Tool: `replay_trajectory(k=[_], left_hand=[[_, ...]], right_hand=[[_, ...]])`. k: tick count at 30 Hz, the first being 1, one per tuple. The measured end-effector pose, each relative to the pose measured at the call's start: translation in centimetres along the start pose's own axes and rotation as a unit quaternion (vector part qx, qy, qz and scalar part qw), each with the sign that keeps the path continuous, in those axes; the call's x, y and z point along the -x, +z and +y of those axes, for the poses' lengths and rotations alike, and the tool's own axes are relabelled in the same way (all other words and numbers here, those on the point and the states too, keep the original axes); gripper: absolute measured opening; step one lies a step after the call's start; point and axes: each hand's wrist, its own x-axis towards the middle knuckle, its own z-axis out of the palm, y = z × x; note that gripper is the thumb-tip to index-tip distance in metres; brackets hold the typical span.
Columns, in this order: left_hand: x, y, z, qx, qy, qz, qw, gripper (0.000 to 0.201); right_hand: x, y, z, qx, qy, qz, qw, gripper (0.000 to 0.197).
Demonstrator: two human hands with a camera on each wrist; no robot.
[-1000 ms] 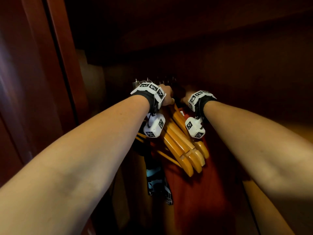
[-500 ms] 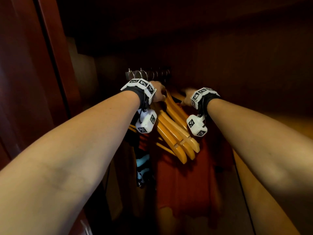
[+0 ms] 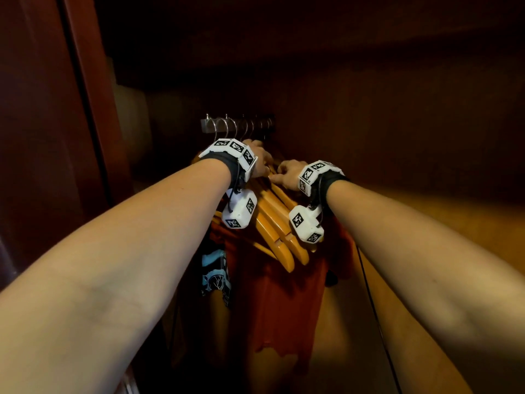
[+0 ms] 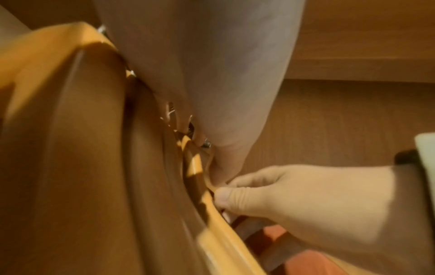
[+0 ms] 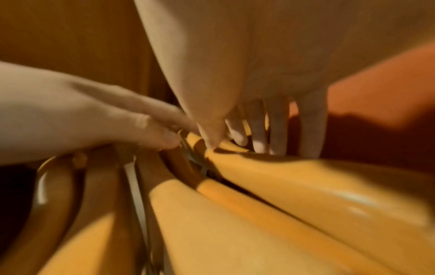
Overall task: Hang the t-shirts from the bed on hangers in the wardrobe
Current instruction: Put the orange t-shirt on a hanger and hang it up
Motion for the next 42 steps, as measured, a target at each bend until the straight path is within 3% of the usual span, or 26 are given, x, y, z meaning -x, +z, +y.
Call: replay_trajectory(k=[5,10,18,29,33,38,42], left_hand=[[0.5,0.2,0.1,-0.025,-0.005,-0.013,1.0,0.049],[0.9,0.3,-0.3,-0.019,0.004,-0.009,1.0,0.051],[0.0,1.2,-0.5,-0.026,0.001,-0.003,1.0,0.053],[-0.4,1.1,-0.2,-0.015,-0.015,0.005,1.0,0.052],[-0.2,1.1,0.1,0.002,-0.012,0.03,0.999,0.049],[0.1,0.2,1.2,0.099,-0.04,0.058,0.993,0.045],[0.8,-0.6,2.9,0.288,-0.075,0.114,0.948,0.033]], right_hand=[[0.1,0.9,0.8,-0.032,0.019,-0.021,0.999,0.042],[0.2,1.3,1.9,0.024,0.047,-0.037,0.998,0.051],[-0.4,1.2,3.1,-0.09,0.044,0.035,0.994,0.014],[2.0,-1.1,5.0,-0.004,0.054,0.151,0.987,0.045],[3.0,-2.2,5.4,-0.02,0.079,0.192,0.978,0.055],[4.2,-3.5,6.4,-0.003,0.094,0.216,0.972,0.059],[6.5,-4.7,6.7,0.048,0.097,0.243,0.964,0.062]])
